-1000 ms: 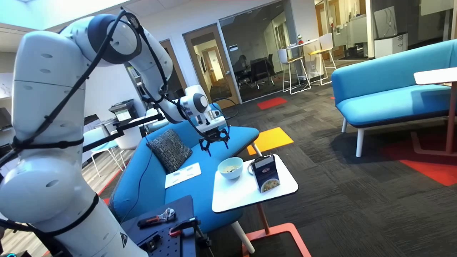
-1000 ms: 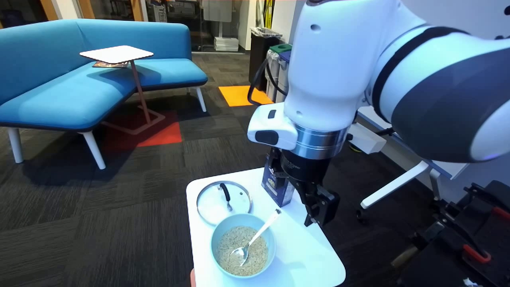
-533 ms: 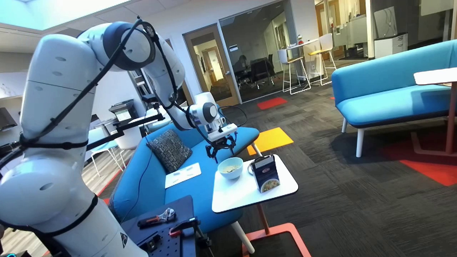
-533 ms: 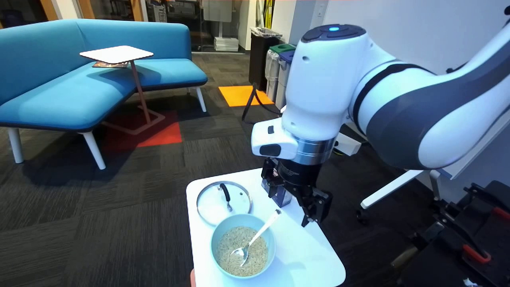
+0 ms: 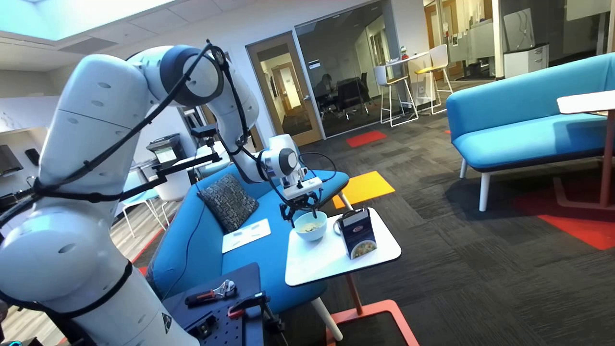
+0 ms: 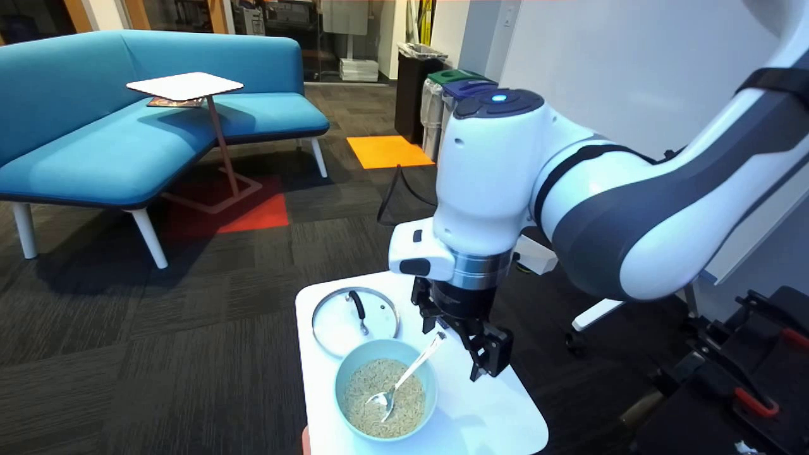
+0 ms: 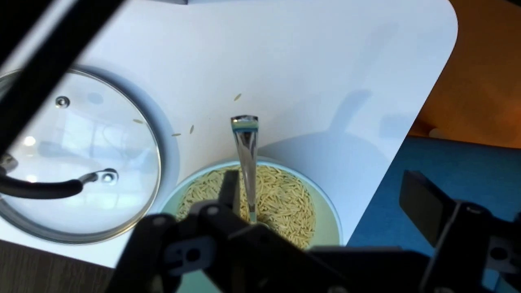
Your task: Remove the spoon from the bowl
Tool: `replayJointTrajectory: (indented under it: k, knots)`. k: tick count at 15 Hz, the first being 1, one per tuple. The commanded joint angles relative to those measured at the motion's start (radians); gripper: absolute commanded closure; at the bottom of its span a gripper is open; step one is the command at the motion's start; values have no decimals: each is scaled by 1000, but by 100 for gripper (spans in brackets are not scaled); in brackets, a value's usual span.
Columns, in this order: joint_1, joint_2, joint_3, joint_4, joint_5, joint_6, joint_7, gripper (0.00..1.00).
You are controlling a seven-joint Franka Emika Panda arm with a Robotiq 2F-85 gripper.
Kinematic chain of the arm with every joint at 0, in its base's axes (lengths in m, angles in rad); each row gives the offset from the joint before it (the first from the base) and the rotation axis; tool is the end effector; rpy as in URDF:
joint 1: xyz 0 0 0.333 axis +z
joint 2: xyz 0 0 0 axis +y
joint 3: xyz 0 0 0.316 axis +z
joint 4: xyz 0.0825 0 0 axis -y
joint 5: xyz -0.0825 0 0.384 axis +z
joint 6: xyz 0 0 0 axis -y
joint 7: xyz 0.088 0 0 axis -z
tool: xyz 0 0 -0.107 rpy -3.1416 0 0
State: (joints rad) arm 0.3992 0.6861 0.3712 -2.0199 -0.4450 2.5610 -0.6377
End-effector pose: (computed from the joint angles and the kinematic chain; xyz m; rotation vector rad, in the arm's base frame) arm 0.4096 0.4132 0.1198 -2.0415 -2.3808 0.0990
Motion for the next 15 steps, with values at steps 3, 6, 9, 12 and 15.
replayJointTrajectory:
  k: [3, 6, 9, 12, 15]
  knots:
    - [83, 48, -57, 74, -25, -42, 106, 0]
    - [118, 70, -87, 103, -52, -53, 158, 0]
    - [145, 90, -113, 134, -75, -73, 196, 0]
    - [161, 109, -132, 161, -92, -86, 228, 0]
    - [174, 133, -149, 193, -96, -97, 255, 0]
